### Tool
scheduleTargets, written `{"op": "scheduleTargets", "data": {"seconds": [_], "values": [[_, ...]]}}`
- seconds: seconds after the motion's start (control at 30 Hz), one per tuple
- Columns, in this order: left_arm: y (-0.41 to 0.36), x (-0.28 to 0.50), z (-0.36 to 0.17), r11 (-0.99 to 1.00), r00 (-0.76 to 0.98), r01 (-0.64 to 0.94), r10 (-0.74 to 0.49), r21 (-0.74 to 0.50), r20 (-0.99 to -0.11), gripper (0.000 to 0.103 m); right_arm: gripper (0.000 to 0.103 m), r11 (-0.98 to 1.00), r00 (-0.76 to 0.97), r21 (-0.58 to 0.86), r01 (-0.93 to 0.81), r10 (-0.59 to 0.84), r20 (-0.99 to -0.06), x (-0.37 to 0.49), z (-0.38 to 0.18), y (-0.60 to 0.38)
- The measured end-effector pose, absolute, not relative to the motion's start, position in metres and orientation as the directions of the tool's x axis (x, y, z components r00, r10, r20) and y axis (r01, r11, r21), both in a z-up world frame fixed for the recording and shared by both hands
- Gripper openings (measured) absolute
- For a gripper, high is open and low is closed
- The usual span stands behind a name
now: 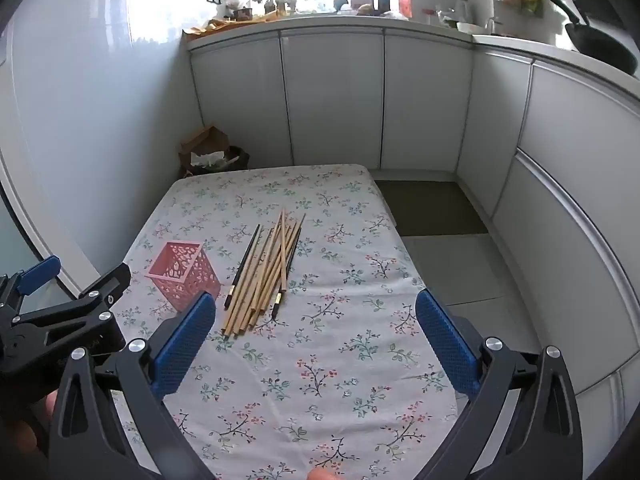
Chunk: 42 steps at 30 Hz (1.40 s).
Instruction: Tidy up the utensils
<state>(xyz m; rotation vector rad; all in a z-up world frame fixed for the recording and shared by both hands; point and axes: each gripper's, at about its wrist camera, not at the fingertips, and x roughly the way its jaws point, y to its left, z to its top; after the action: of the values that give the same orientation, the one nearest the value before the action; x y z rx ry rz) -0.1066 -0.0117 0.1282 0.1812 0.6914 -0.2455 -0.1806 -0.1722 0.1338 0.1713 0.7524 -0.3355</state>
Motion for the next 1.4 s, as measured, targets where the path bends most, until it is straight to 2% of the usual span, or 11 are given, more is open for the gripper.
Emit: {"op": "scheduleTargets", "data": {"seconds": [0.37,1.4], "values": [[-0.027,-0.091,0.102,0.955,0.740,0.280,-0.149,0.099,-0.656,0.096,0.097,0.934,0.672,0.036,0.356,-0.229,-0.705,-0.175,0.113,-0.179],[-0.038,-0.081,0.058,0.956,0.745,0.275,-0.142,0.105,-0.652,0.096,0.097,0.940,0.653,0.023,0.340,-0.218,-0.725,-0.163,0.104,-0.179]]}}
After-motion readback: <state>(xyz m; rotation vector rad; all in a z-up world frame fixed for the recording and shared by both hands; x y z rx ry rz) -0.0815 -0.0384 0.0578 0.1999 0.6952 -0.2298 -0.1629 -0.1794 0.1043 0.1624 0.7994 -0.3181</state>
